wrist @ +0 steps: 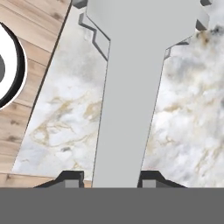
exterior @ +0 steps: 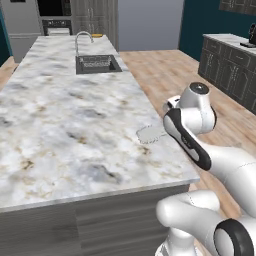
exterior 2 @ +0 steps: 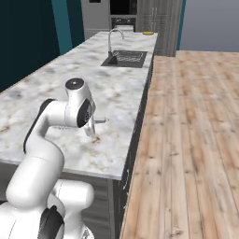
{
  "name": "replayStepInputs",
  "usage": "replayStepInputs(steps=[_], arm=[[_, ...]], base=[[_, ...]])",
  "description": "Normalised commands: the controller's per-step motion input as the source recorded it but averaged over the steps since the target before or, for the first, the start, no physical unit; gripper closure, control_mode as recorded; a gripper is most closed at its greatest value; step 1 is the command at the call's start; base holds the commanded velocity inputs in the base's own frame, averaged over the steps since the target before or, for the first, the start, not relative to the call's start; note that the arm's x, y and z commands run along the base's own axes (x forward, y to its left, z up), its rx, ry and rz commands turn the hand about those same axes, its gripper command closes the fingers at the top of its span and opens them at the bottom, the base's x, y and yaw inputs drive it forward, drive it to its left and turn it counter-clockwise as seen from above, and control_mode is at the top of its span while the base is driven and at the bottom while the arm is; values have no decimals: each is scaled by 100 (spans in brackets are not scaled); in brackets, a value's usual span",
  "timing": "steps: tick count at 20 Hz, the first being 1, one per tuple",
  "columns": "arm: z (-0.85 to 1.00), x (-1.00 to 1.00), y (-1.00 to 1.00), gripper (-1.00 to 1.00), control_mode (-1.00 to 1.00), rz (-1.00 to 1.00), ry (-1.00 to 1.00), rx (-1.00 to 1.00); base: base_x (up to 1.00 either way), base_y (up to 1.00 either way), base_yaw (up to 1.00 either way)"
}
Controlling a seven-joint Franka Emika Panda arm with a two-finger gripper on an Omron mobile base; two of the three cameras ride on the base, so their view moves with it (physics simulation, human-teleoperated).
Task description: Pick up the tongs from the counter and place them near the plate next to the oven.
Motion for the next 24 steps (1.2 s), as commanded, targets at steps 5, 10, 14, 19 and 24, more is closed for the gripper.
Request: replayStepInputs(steps=[5,10,14,19,24], arm=[[23,0,0,100,100,0,0,0],[0,0,0,100,100,0,0,0],[0,0,0,100,100,0,0,0],[0,0,0,100,100,0,0,0],[0,0,0,100,100,0,0,0]], base=[[0,0,0],[-21,-2,0],[-50,-5,0],[-53,-14,0],[-18,-67,0]])
